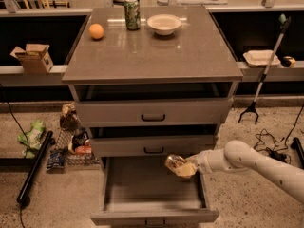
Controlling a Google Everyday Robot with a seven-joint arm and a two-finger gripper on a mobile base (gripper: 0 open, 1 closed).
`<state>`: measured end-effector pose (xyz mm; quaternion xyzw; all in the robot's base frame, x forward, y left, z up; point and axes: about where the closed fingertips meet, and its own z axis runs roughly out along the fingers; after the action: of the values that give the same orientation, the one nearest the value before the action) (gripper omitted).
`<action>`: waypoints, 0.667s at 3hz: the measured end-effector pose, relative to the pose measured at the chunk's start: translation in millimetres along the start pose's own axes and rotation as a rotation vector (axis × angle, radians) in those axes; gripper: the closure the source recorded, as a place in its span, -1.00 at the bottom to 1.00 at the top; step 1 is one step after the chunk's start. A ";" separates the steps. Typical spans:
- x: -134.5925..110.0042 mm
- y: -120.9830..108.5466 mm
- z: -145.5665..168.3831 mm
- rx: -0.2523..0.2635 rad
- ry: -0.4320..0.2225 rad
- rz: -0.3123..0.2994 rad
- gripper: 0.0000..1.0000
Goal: Place brown chip bag into bottom drawer
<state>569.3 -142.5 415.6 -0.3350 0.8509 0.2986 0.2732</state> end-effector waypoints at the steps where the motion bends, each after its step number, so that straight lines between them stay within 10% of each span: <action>1: 31.3 -16.8 23.3 0.028 0.030 -0.043 1.00; 2: 63.7 -34.7 49.6 0.017 0.044 -0.057 1.00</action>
Offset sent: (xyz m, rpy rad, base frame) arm 0.0032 -0.0265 -0.1462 -0.0648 -0.0194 0.0558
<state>568.0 -155.0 328.6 -0.3630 0.8494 0.2759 0.2657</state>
